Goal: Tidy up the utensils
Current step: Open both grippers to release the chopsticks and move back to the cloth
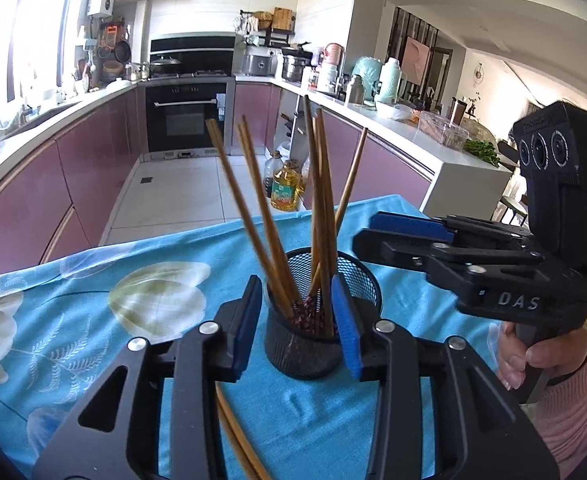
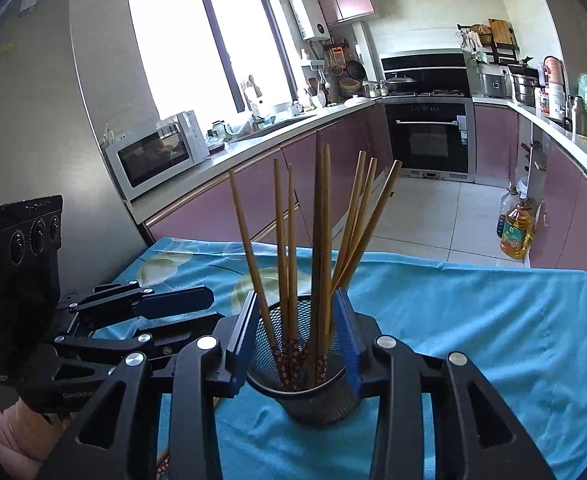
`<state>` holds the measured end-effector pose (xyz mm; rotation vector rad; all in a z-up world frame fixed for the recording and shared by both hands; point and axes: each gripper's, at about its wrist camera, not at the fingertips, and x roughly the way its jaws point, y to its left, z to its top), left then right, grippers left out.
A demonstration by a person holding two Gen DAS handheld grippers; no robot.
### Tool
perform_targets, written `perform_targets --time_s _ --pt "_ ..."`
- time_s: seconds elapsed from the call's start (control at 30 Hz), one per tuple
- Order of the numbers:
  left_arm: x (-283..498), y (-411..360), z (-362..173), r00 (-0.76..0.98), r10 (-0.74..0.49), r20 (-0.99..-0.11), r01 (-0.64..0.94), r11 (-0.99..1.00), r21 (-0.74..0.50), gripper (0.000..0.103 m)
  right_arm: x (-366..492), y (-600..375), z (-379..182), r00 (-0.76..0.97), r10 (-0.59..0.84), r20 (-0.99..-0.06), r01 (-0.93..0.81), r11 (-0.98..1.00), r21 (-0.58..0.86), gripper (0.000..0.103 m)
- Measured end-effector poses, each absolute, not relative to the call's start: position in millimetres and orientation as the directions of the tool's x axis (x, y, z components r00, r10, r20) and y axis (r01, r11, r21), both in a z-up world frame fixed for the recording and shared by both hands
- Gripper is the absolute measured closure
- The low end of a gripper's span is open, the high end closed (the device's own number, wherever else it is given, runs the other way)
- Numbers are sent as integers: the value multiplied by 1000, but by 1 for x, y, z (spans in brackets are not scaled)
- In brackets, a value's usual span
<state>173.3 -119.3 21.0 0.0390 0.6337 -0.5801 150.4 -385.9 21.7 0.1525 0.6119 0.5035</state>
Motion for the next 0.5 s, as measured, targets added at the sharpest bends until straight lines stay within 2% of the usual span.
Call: perform_targets --time_s 0.1,0.23,0.5 --pt "162 -98 18 676 -484 -555 500 855 -137 62 133 -384 22 692 531 -488 -447 847 289 58" --pt "150 -72 -1 677 -438 -591 458 880 -127 61 114 -374 13 656 578 -486 -494 815 302 53" --pt "136 -40 -64 586 -380 -716 405 902 -148 61 107 -338 -40 524 610 -594 -511 783 354 50"
